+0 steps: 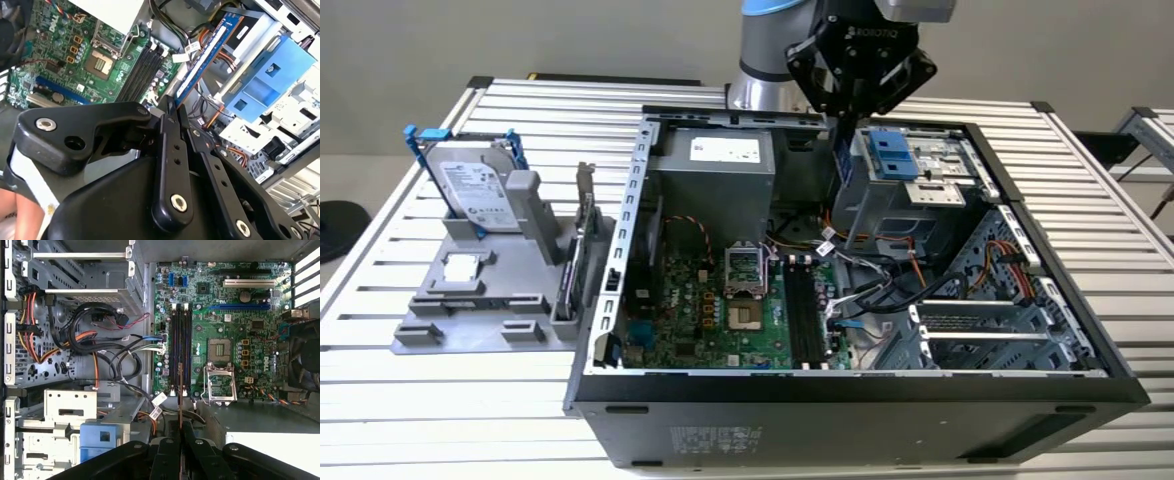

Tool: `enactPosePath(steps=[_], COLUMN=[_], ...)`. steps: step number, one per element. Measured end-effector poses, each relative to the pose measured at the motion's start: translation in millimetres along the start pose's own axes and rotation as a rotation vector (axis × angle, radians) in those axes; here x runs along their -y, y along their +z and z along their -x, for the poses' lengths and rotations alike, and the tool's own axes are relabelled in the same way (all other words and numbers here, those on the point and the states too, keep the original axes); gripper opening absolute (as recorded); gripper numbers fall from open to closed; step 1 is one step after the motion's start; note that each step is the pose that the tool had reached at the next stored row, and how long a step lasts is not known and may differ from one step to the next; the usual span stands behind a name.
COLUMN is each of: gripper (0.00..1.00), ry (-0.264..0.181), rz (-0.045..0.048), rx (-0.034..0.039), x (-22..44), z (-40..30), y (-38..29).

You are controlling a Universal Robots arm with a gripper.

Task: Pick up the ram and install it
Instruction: 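Insert the ram into the slot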

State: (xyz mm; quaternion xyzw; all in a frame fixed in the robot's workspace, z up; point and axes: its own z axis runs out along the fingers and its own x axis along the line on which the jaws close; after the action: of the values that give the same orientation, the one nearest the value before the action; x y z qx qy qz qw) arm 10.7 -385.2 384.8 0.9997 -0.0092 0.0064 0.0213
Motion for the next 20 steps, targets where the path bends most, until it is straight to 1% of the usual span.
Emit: enactPosePath(steps=[10, 20], gripper=[0.00, 0.00], ry=[0.000, 0.000], rz=[0.0009, 0.0020], rx=[-0.0001, 0.0000], x=[0.4, 0.9], z=[-0.4, -4.5], y=[10.6, 19.5])
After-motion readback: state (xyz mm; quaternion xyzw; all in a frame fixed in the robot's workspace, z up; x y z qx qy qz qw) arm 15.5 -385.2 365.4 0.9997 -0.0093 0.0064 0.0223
